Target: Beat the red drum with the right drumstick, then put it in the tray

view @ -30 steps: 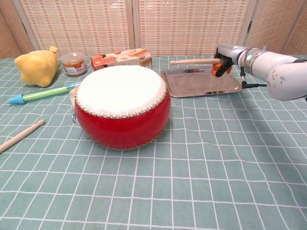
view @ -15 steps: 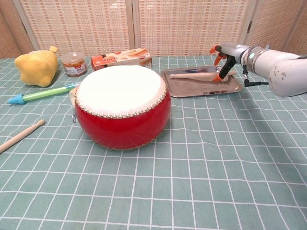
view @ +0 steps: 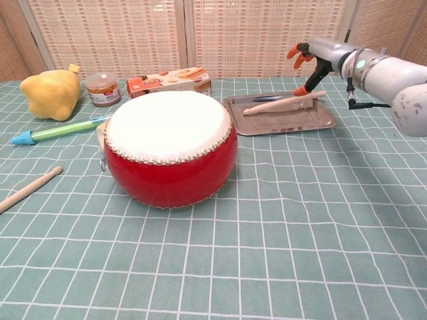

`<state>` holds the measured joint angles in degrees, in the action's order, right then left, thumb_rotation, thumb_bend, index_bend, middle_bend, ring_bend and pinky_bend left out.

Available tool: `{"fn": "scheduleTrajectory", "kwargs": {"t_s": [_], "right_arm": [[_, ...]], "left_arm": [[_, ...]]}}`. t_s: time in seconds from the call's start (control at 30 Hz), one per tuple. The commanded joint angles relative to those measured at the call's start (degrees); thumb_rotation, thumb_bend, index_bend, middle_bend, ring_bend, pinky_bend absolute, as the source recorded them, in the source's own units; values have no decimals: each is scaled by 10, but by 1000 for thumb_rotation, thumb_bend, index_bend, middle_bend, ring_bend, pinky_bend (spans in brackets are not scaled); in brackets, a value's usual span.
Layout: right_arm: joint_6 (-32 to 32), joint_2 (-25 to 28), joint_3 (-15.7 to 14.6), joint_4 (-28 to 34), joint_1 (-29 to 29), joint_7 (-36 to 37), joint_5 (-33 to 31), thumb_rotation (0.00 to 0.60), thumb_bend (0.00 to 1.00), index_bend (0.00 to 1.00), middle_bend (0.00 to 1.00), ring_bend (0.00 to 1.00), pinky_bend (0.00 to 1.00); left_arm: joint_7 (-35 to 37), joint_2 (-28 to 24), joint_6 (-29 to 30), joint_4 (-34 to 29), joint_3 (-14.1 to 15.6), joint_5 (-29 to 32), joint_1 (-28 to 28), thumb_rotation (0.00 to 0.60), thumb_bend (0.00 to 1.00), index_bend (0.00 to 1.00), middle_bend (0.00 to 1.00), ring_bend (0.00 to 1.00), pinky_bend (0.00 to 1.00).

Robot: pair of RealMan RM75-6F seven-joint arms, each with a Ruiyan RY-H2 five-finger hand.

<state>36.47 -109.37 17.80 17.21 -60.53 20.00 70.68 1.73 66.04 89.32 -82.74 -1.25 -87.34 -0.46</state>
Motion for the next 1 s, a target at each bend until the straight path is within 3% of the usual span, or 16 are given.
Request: {"fn": "scheduleTrajectory", "kwargs": {"t_s": [0.03,0.23,0.37,0.47,0.53,0.63,0.8,1.0], "right_arm": [[113,78,-27,118,67,-1,37,600,253,210,210,150,297],[207,261,-49,421,180,-89,37,600,286,234,210,176,314],[229,303,-54,493,207,-126,29,600,289,230,210,176,314],[302,380,-77,625,277,-193,26,600,289,218,210,175,314],[404,440,-118,715,366,-217,49,600,289,216,210,169,311],[451,473,-148,762,419,-219,68,600,289,198,210,133,269],[482,506,-194,796,477,-207,99,600,296,70,132,5,71],[531,517,-217,810,526,-181,148,600,313,20,83,0,2]], "left_arm": [[0,-1,2,-1,-1,-2,-1,600,247,0,0,0,0],[3,-4,8,-5,-6,-5,-3,600,248,0,0,0,0],[3,-5,9,-6,-6,-5,-4,600,247,0,0,0,0],[2,-6,11,-10,-6,-10,-5,600,247,0,0,0,0],[-4,-9,13,-17,-5,-18,-7,600,246,0,0,0,0],[-9,-12,16,-25,-4,-22,-7,600,246,0,0,0,0],[-18,-15,21,-35,-4,-26,-8,600,247,0,0,0,0],[-28,-17,23,-46,-5,-30,-9,600,247,0,0,0,0]]}}
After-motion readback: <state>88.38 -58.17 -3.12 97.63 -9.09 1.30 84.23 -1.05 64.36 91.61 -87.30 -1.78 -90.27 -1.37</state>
